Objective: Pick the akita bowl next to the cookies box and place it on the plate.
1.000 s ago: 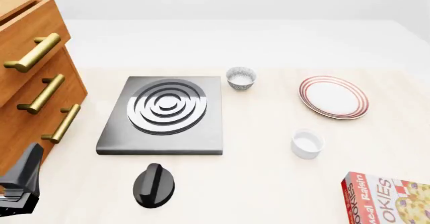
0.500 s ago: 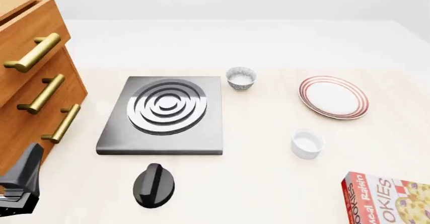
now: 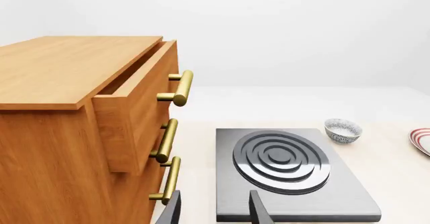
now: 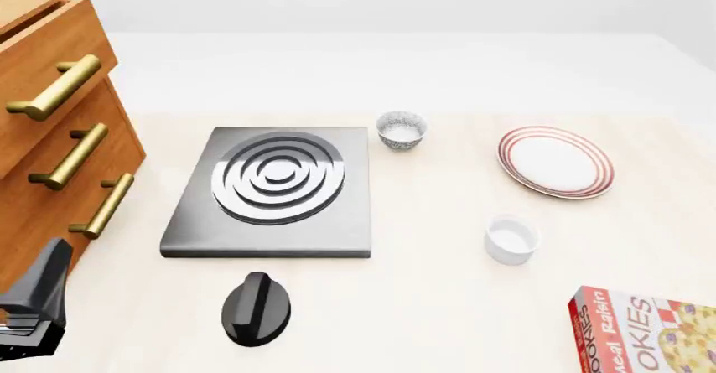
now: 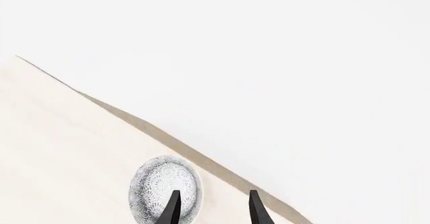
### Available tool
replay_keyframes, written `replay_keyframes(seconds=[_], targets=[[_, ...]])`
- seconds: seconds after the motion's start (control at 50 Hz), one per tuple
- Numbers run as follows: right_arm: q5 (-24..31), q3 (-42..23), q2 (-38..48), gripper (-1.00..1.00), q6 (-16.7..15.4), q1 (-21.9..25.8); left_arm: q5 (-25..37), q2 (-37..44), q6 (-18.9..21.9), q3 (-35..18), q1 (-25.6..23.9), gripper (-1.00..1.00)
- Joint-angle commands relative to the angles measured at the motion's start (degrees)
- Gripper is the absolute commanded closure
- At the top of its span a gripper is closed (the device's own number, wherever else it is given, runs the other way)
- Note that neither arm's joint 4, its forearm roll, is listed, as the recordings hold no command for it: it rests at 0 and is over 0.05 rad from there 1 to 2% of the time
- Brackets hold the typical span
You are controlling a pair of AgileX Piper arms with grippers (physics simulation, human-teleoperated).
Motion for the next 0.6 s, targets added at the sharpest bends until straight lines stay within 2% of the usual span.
replay_keyframes(seconds=[0.02,0.6], targets=[[-1.21,0.33,2.32,-1.00,-0.68,1.39,0.00,0.00,0.00,0.00,0.00,-1.00],[-4.84,2.12,7.32,-1.00,-2.03,2.45,0.00,0.00,0.00,0.00,0.00,-1.00]])
